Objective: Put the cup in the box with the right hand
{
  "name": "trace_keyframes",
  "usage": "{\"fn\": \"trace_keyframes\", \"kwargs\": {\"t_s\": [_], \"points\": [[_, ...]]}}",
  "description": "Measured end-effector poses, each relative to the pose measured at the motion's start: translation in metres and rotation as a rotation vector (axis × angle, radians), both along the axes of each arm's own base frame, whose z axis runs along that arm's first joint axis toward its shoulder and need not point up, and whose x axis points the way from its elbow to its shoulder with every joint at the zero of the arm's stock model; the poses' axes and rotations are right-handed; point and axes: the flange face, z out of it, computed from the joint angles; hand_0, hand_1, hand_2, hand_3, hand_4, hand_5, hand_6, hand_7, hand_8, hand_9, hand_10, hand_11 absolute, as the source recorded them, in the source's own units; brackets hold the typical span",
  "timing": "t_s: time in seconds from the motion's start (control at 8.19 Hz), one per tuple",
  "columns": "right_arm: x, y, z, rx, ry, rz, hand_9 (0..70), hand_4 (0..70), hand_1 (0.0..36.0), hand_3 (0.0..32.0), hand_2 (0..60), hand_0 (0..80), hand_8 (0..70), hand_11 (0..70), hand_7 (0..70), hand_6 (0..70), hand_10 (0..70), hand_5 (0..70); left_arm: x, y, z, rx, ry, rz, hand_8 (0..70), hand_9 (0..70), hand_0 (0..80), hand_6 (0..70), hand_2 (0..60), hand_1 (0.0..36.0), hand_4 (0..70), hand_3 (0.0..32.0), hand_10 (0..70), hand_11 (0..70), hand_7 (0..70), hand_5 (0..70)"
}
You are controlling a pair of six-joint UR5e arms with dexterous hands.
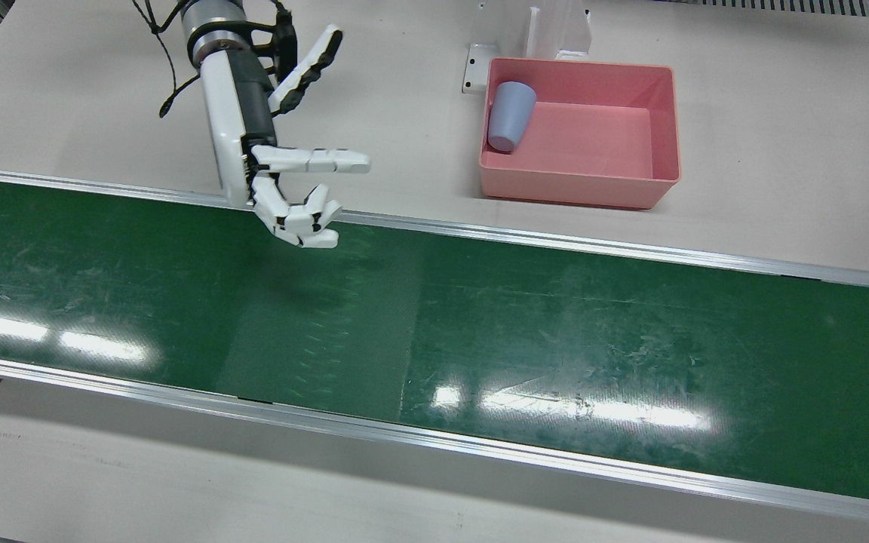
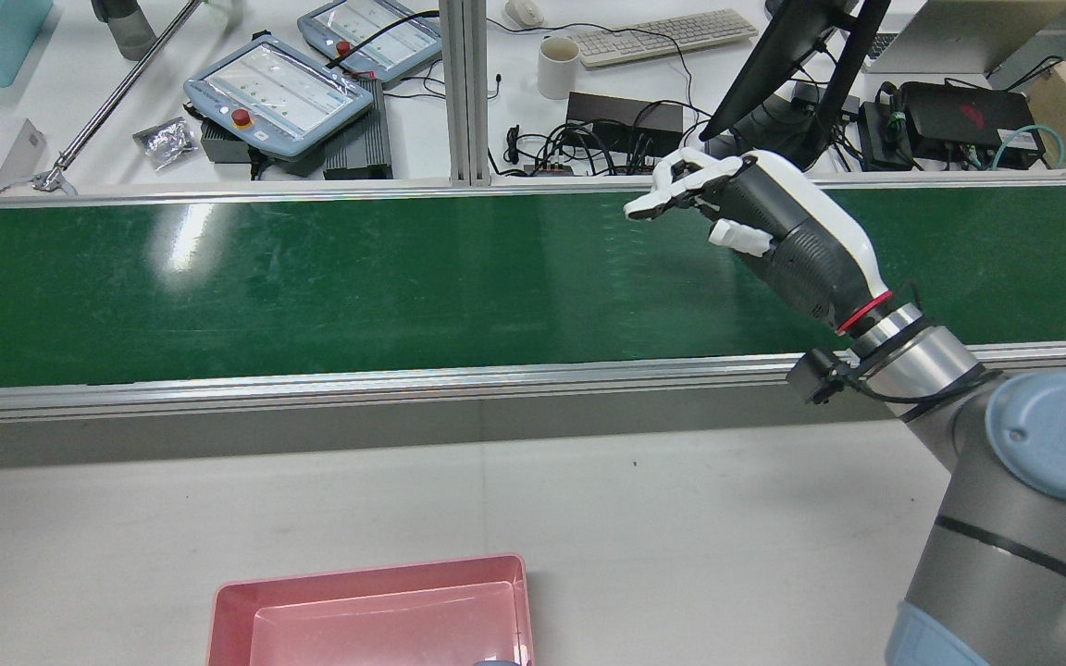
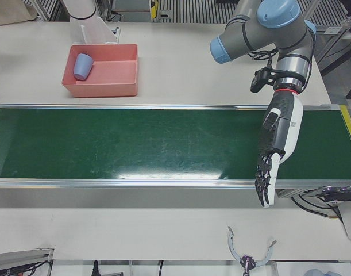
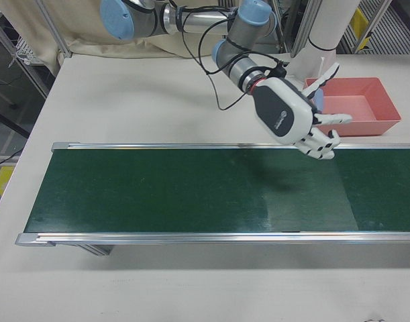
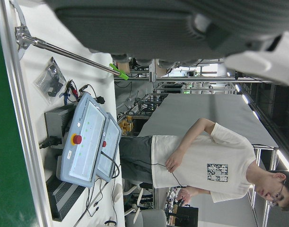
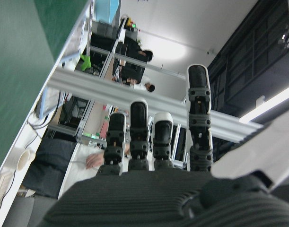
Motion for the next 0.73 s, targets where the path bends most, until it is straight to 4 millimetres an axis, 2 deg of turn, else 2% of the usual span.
{"fn": "trace_keyframes", "kwargs": {"t_s": [0.12, 0.24, 0.37, 0.49, 0.61, 0.73], "points": [[0.028, -0.040, 0.034, -0.062, -0.043, 0.039, 30.1, 70.0, 0.0, 0.0, 0.0, 38.6, 12.3, 16.8, 70.0, 15.8, 12.2, 0.0, 0.000, 0.000, 0.000, 0.000, 0.000, 0.000, 0.0, 0.0, 0.0, 0.0, 0.0, 0.0, 0.0, 0.0, 0.0, 0.0, 0.0, 0.0], [0.072, -0.076, 0.065, -0.110, -0.063, 0.096, 28.1, 69.7, 0.0, 0.0, 2.5, 38.8, 11.1, 15.4, 70.0, 15.2, 11.1, 0.0, 0.000, 0.000, 0.000, 0.000, 0.000, 0.000, 0.0, 0.0, 0.0, 0.0, 0.0, 0.0, 0.0, 0.0, 0.0, 0.0, 0.0, 0.0], [0.130, -0.104, 0.095, -0.151, -0.053, 0.165, 27.9, 66.2, 0.4, 0.0, 9.4, 39.4, 11.3, 15.1, 69.5, 15.1, 10.8, 0.4, 0.000, 0.000, 0.000, 0.000, 0.000, 0.000, 0.0, 0.0, 0.0, 0.0, 0.0, 0.0, 0.0, 0.0, 0.0, 0.0, 0.0, 0.0], [0.185, -0.117, 0.127, -0.201, -0.037, 0.227, 27.1, 59.1, 1.3, 0.0, 10.1, 39.6, 11.3, 15.6, 65.3, 14.4, 11.0, 0.9, 0.000, 0.000, 0.000, 0.000, 0.000, -0.001, 0.0, 0.0, 0.0, 0.0, 0.0, 0.0, 0.0, 0.0, 0.0, 0.0, 0.0, 0.0], [0.233, -0.117, 0.168, -0.251, -0.023, 0.286, 26.8, 54.1, 0.8, 0.0, 7.8, 39.6, 11.6, 17.0, 61.9, 14.0, 12.0, 1.2, 0.000, 0.000, 0.000, 0.000, 0.000, -0.001, 0.0, 0.0, 0.0, 0.0, 0.0, 0.0, 0.0, 0.0, 0.0, 0.0, 0.0, 0.0], [0.281, -0.108, 0.220, -0.291, -0.014, 0.345, 28.5, 52.9, 0.2, 0.0, 4.3, 40.3, 12.7, 18.7, 62.4, 14.3, 13.1, 1.5, -0.001, 0.000, 0.000, 0.000, 0.000, -0.001, 0.0, 0.0, 0.0, 0.0, 0.0, 0.0, 0.0, 0.0, 0.0, 0.0, 0.0, 0.0]]}}
